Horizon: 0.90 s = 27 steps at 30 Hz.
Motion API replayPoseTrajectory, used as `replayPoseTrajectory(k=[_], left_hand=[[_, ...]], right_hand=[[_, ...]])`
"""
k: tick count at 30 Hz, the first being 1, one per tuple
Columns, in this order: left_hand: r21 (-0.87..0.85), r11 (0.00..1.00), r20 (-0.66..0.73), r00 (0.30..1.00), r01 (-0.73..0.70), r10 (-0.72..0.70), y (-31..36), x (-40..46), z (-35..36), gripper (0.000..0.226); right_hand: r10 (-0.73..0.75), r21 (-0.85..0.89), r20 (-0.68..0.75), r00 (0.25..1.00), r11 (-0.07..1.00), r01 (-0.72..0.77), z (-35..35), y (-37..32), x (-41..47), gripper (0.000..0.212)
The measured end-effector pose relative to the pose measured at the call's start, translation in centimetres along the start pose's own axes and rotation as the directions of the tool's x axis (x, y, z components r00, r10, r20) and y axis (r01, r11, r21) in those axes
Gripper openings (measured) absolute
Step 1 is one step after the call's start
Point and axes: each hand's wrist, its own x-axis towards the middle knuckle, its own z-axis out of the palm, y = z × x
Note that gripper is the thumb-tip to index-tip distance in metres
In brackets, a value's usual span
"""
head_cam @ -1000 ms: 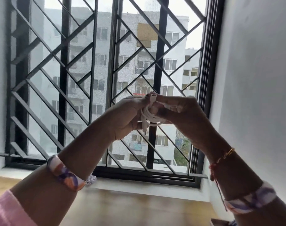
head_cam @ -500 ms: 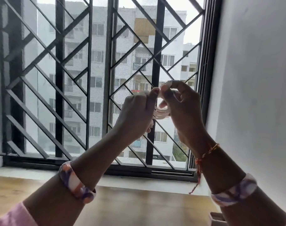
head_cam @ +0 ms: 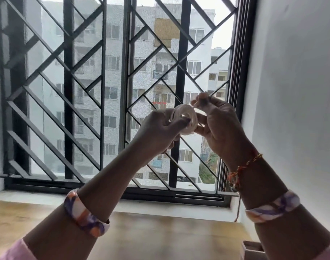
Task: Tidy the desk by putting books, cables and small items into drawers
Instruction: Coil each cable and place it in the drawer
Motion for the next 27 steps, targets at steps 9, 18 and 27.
replayPoseTrajectory(k=[9, 18, 27], left_hand=[[-0.733, 0.532, 0.404, 0.901, 0.424, -0.162, 0.7, -0.5, -1.5, 0.029], [-0.882, 0.292, 0.39, 0.921, 0.37, 0.012, -0.5, -1.6, 0.3, 0.027], [-0.822, 0.365, 0.303, 0.879, 0.436, -0.368, -0.2, -0.8, 0.8, 0.032]], right_hand=[[-0.582, -0.544, -0.025, 0.813, 0.69, 0.477, 1.0, 1.4, 1.6, 0.016], [-0.499, -0.357, -0.028, 0.866, 0.814, 0.458, 1.2, 1.9, 1.0, 0.023], [-0.472, -0.336, 0.023, 0.881, 0.826, 0.452, 0.6, 1.4, 0.0, 0.019]])
